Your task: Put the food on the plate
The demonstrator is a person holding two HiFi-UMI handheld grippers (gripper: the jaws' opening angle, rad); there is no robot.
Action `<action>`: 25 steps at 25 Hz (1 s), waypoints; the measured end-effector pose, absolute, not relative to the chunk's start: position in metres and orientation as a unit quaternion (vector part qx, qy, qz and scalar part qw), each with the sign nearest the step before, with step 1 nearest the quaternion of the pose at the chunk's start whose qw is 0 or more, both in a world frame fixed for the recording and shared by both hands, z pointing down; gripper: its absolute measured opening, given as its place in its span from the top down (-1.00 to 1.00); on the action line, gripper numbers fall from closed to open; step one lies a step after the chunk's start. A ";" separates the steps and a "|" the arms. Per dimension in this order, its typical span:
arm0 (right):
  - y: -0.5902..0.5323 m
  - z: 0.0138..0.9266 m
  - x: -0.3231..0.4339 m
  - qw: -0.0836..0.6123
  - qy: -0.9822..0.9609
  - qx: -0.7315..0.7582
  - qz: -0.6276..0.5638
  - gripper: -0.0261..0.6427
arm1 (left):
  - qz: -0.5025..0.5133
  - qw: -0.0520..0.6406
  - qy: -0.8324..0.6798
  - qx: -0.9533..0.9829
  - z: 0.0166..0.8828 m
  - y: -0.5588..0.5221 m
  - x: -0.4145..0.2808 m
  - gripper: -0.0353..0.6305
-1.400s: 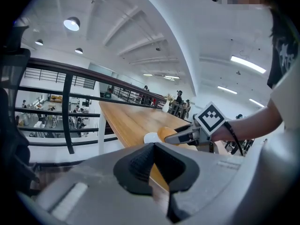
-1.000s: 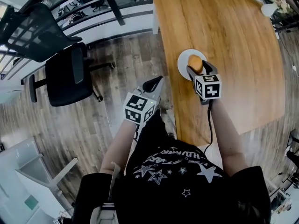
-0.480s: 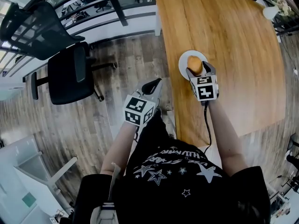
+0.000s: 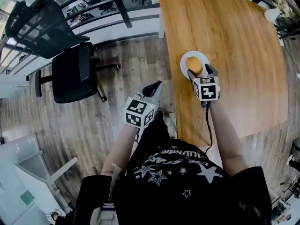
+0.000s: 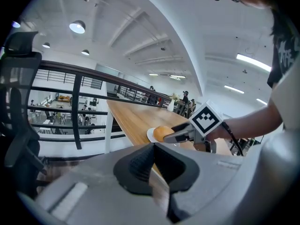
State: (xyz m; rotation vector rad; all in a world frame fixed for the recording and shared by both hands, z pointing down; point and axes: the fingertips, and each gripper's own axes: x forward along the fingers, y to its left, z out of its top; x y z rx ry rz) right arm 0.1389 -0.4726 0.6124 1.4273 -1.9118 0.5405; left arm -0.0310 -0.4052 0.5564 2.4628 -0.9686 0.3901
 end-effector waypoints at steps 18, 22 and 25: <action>-0.420 0.570 0.136 0.301 -0.762 0.540 0.192 -0.17 | 0.132 0.199 -0.390 0.890 0.516 -0.338 -0.034 0.89; -0.399 0.560 0.138 0.287 -0.765 0.543 0.194 -0.17 | 0.131 0.196 -0.391 0.890 0.512 -0.314 -0.029 0.89; -0.379 0.557 0.141 0.274 -0.766 0.545 0.203 -0.17 | 0.130 0.198 -0.391 0.890 0.513 -0.295 -0.024 0.89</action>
